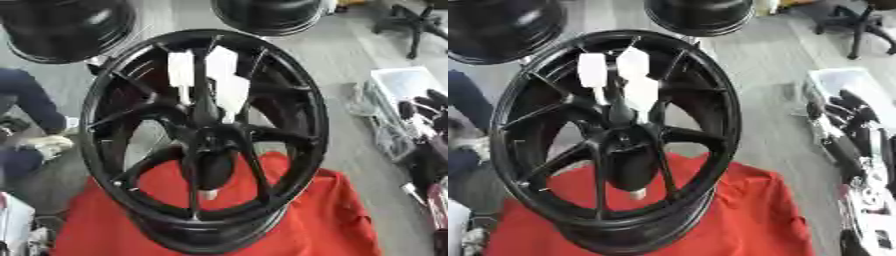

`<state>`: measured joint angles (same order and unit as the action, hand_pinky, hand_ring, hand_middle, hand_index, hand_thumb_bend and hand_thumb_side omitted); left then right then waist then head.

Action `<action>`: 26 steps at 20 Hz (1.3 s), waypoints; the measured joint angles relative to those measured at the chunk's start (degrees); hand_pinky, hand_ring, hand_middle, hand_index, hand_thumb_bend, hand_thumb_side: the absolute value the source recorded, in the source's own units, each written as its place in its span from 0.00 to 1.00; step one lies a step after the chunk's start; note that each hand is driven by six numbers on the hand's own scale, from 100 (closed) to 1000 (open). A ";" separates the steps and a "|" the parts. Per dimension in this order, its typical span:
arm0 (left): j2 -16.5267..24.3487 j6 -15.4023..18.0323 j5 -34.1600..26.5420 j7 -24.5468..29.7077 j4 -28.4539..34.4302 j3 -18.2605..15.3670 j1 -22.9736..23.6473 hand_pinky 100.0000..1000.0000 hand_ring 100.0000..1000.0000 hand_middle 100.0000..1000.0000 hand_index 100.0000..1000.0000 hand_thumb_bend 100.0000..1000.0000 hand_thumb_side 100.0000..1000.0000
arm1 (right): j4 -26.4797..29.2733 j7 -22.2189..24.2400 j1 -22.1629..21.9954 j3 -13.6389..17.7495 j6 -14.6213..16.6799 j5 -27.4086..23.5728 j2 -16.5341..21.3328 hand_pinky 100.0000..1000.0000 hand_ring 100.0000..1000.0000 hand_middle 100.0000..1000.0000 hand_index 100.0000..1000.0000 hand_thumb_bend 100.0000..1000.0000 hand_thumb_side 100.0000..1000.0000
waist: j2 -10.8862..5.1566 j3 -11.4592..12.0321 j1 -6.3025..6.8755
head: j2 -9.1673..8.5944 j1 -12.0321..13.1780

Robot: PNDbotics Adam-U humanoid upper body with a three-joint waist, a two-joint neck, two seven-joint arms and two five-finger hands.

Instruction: Pull the pin out of the wheel hub.

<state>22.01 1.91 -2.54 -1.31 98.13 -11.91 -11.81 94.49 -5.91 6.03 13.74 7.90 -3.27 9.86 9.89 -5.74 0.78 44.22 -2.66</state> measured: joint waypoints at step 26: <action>29.53 14.09 13.73 22.03 -4.66 30.66 -27.98 0.79 0.89 0.82 0.86 0.48 0.59 | -0.14 2.21 -0.05 -2.14 -0.22 0.24 1.63 0.80 0.77 0.70 0.81 0.53 0.30 | -1.42 -4.61 2.25 | -0.08 1.35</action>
<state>51.54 16.00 11.18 20.72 93.47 18.75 -39.79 94.36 -3.70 5.98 11.61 7.68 -3.03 11.49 8.48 -10.35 3.03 44.14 -1.32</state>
